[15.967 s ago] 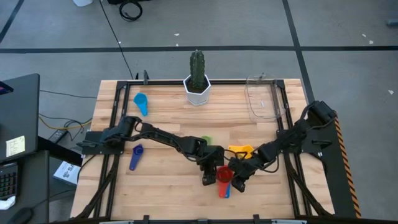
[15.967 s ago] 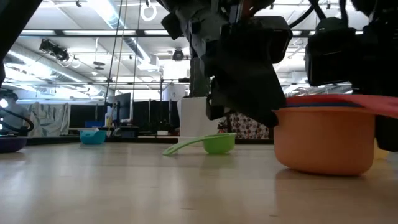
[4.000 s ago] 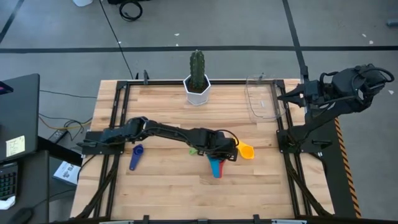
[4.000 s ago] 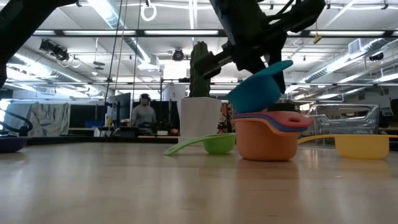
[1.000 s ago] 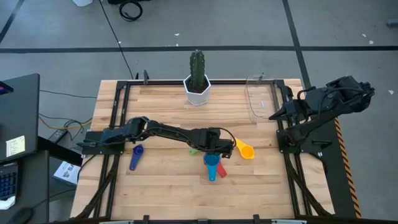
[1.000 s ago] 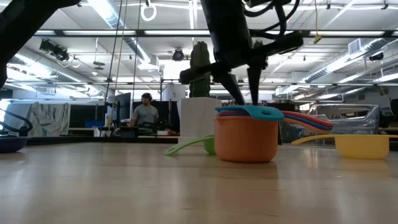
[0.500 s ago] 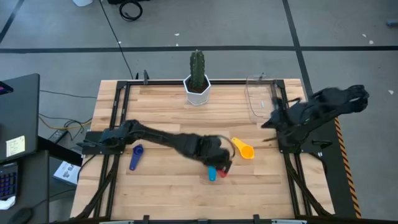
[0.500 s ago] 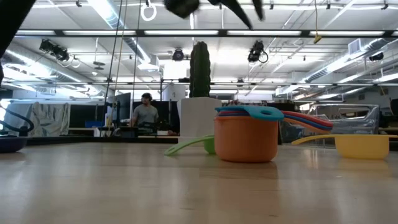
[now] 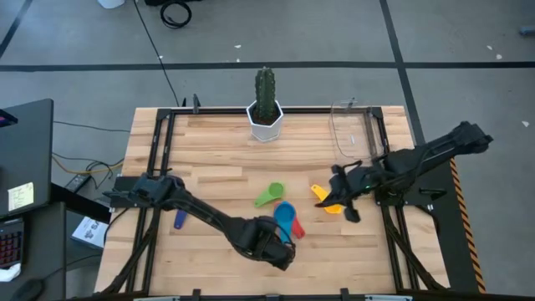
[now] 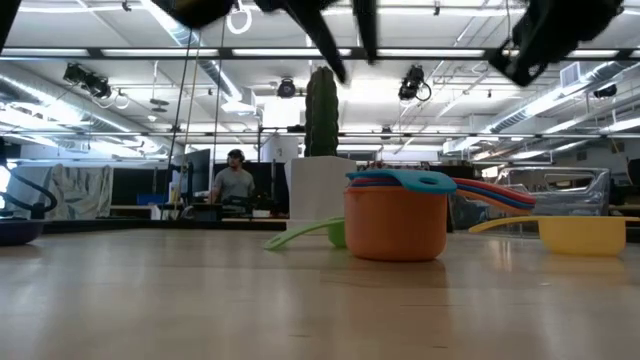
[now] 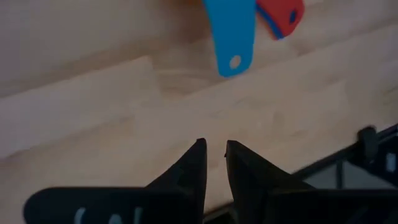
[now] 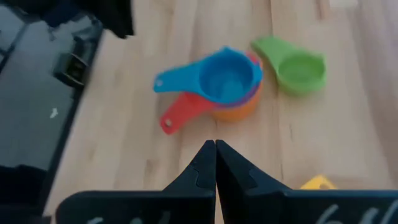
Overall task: Nest measuring cups in basket
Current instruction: Stack the light blue measuring cup on top of the red measuring cups
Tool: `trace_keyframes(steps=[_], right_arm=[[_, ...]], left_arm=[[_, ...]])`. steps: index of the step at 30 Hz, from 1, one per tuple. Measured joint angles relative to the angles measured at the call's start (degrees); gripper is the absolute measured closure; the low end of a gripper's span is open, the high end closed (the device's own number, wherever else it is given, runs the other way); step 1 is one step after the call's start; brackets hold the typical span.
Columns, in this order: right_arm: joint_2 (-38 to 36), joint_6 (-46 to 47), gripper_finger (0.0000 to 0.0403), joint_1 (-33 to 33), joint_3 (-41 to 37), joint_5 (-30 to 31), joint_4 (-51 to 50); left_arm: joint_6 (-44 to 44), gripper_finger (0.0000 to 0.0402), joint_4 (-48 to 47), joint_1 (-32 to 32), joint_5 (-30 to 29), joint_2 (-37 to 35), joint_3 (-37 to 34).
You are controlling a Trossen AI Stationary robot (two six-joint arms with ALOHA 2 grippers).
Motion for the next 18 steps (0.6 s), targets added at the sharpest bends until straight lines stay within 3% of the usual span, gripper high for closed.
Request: trace_keyframes(steps=[9, 18], right_arm=[[8.32, 2.52, 0.0398, -0.92, -5.55, -0.79, 5.99], [14.77, 1.67, 0.0398, -0.66, -5.54, -4.80, 10.95]], left_arm=[[1.61, 0.0335, 17.66, 2.20, -2.63, 0.11, -12.21], [3.07, 0.0335, 18.14, 3.18, -0.29, 0.02, -14.44]])
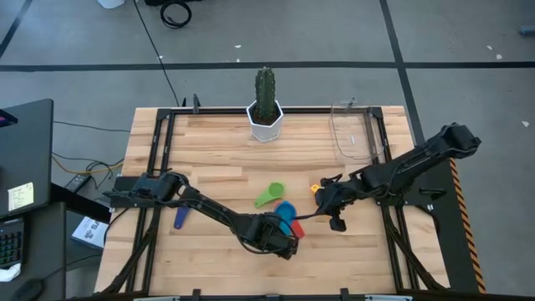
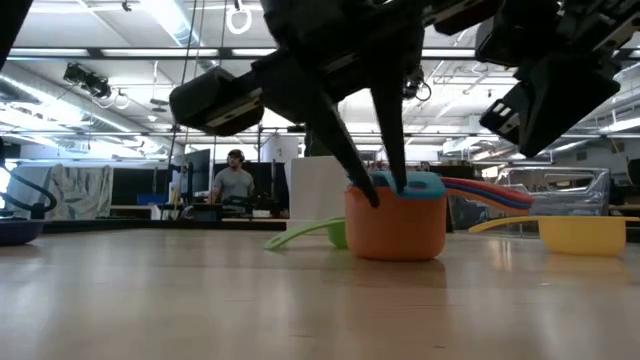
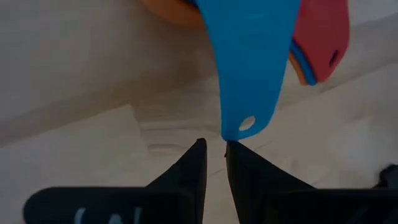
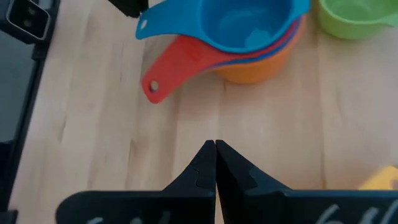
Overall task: Nest measuring cups in basket
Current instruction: Stack the light blue measuring cup on top of the red measuring cups
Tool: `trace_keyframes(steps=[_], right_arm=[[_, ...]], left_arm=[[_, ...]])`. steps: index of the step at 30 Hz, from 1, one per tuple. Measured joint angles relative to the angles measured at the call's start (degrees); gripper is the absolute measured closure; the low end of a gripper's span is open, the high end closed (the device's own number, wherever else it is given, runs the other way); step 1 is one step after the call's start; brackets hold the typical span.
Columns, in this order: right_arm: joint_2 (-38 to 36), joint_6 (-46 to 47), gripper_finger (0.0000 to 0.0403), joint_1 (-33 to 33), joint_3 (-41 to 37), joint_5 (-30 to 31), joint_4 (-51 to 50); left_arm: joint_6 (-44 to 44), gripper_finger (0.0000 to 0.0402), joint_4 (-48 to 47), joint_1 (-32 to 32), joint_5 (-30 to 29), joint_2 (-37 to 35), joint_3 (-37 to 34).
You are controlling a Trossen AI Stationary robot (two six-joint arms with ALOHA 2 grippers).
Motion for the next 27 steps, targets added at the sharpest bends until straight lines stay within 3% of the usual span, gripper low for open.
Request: trace_keyframes(steps=[9, 17, 27], right_arm=[[5.98, -1.22, 0.0398, -0.02, 0.00, -4.16, 6.52], [9.64, -3.49, 0.0398, -0.02, 0.02, -6.35, 7.80], [13.74, -4.75, 0.0398, -1.21, 0.07, -8.05, 13.02]], left_arm=[[3.01, 0.0335, -1.43, -0.25, 0.37, -0.04, 3.89], [1.09, 0.0335, -13.35, -0.31, 3.60, -0.04, 3.85], [1.62, 0.0335, -9.59, 1.90, 2.69, 0.21, 3.24]])
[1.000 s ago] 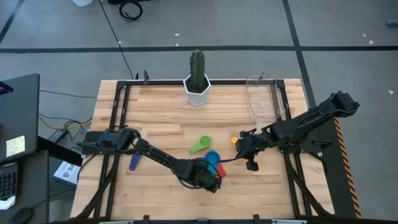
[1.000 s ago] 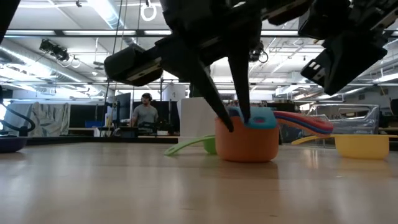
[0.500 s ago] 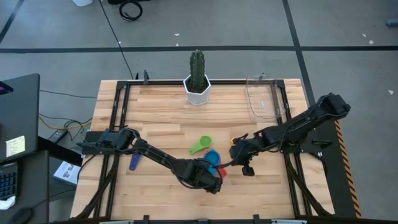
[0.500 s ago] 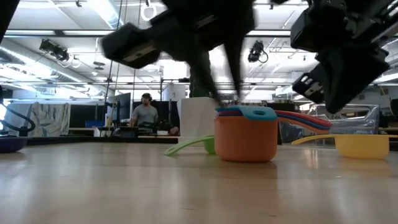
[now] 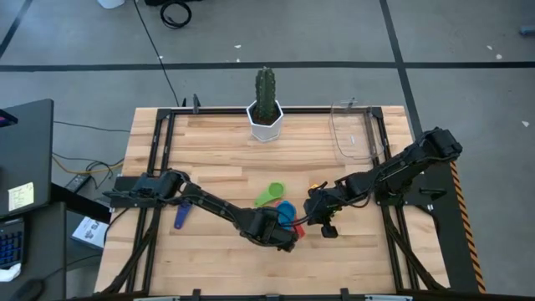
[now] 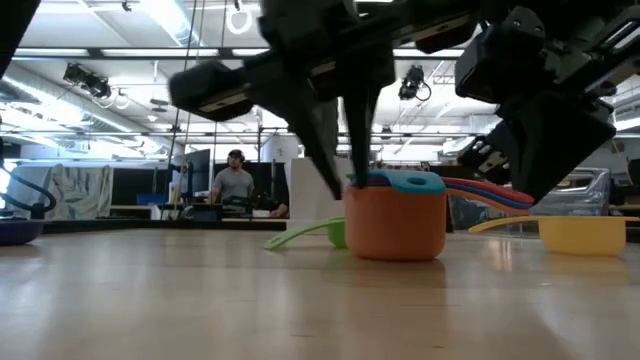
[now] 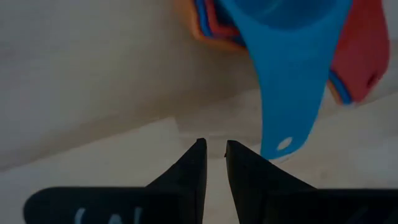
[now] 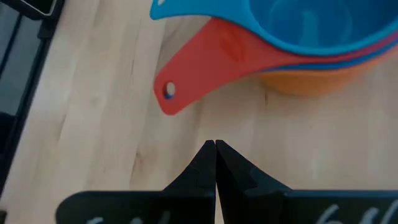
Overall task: Nest measuring cups in basket
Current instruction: Stack the light blue measuring cup on top of the red measuring cups
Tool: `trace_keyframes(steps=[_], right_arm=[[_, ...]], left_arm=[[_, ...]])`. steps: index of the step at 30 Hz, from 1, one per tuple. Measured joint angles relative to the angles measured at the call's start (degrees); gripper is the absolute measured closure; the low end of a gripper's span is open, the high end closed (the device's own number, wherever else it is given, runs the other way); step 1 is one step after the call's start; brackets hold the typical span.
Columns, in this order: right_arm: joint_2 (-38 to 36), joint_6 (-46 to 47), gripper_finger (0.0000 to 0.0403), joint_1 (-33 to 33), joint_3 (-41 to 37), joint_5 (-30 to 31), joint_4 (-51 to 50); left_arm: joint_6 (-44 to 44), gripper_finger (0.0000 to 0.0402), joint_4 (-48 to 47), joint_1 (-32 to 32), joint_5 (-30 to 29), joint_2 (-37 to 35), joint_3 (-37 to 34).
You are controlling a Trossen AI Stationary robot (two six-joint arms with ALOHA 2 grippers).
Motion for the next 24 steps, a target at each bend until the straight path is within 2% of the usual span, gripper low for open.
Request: trace_keyframes(steps=[8, 14, 21, 24], right_arm=[[4.70, -1.72, 0.0398, -0.12, -0.03, -0.88, 4.13], [8.54, -2.44, 0.0398, -0.12, -0.02, -4.21, 8.18], [9.21, -2.63, 0.0398, -0.16, -0.05, -6.07, 11.59], [9.04, -2.65, 0.0398, -0.28, -0.04, -7.80, 10.74]], left_arm=[[4.06, 0.0335, 3.67, 1.97, 0.09, 0.22, 0.02], [5.08, 0.0335, 5.66, 2.99, -1.91, 0.25, 0.02], [7.22, 0.0335, 9.16, 3.69, -5.76, 0.27, 0.02], [8.72, 0.0335, 10.29, 3.89, -4.98, 0.27, 0.02]])
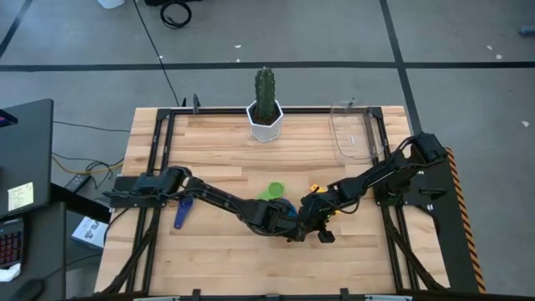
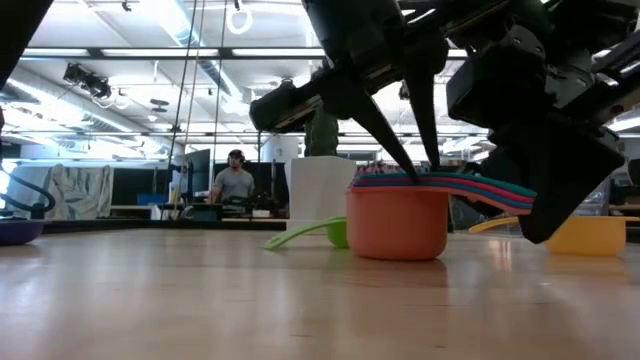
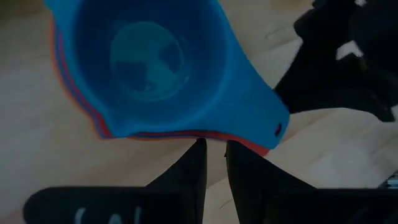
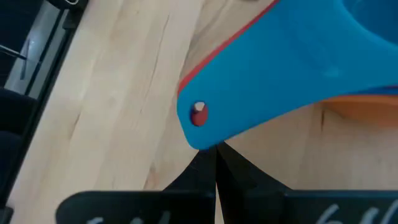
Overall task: Nest measuring cups in basket
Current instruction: Stack the light blue measuring cup on top of the red measuring cups, then stack the yellow measuring cup on top of the light blue measuring cups
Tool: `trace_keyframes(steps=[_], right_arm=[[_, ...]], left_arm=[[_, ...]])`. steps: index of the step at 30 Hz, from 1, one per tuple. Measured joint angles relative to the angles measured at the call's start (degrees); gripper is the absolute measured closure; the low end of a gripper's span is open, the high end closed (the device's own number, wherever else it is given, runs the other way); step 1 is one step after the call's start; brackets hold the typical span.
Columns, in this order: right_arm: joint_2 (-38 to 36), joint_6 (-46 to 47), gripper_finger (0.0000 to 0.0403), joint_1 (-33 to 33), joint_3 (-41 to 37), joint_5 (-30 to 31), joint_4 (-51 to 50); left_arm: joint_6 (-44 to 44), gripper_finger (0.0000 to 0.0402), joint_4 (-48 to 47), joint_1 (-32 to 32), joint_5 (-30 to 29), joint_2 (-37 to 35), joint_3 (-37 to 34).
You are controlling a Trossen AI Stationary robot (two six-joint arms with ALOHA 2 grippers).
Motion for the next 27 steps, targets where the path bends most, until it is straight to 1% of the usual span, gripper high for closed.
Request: trace_keyframes(steps=[3, 7, 10, 11, 13, 18, 20, 22, 25, 27], right_arm=[[-0.92, -1.19, 0.0398, -0.13, 0.09, 0.39, -3.31], [-1.27, -2.05, 0.0398, -0.49, 0.07, 1.55, -5.70], [-1.67, -2.65, 0.0398, -1.10, 0.07, 1.82, -6.87], [-2.16, -3.00, 0.0398, -1.34, 0.03, 1.88, -7.73], [-3.92, -3.70, 0.0398, -1.89, 0.14, 2.05, -9.19], [-12.80, -7.58, 0.0399, -2.96, 2.37, 2.23, -15.46], [-16.97, -8.35, 0.0399, -3.37, 3.70, 3.17, -17.42], [-21.59, -8.53, 0.0399, -3.92, 4.69, 4.78, -18.21], [-27.56, -8.43, 0.0398, -5.02, 5.84, 5.90, -18.93], [-31.22, -8.58, 0.0396, -5.80, 5.92, 5.88, -21.12]], left_arm=[[-0.88, 0.0335, -1.16, -1.01, -0.55, -0.72, 0.64], [-2.46, 0.0335, -5.19, -2.95, -0.39, -2.02, 2.68], [-4.26, 0.0335, -12.52, -4.74, 1.23, -2.93, 4.09], [-5.71, 0.0335, -14.25, -5.39, 1.32, -3.12, 4.55], [-9.45, 0.0335, -20.88, -6.92, 1.11, -4.06, 4.59], [-19.90, 0.0335, -31.79, -9.83, 1.06, -6.07, 4.45], [-22.44, 0.0335, -32.75, -10.80, 0.60, -7.21, 4.51], [-22.83, 0.0335, -34.35, -11.23, 0.46, -8.34, 4.52], [-20.93, 0.0335, -32.81, -11.19, 0.47, -9.13, 4.53], [-18.82, 0.0335, -31.30, -11.11, 0.47, -9.28, 4.50]])
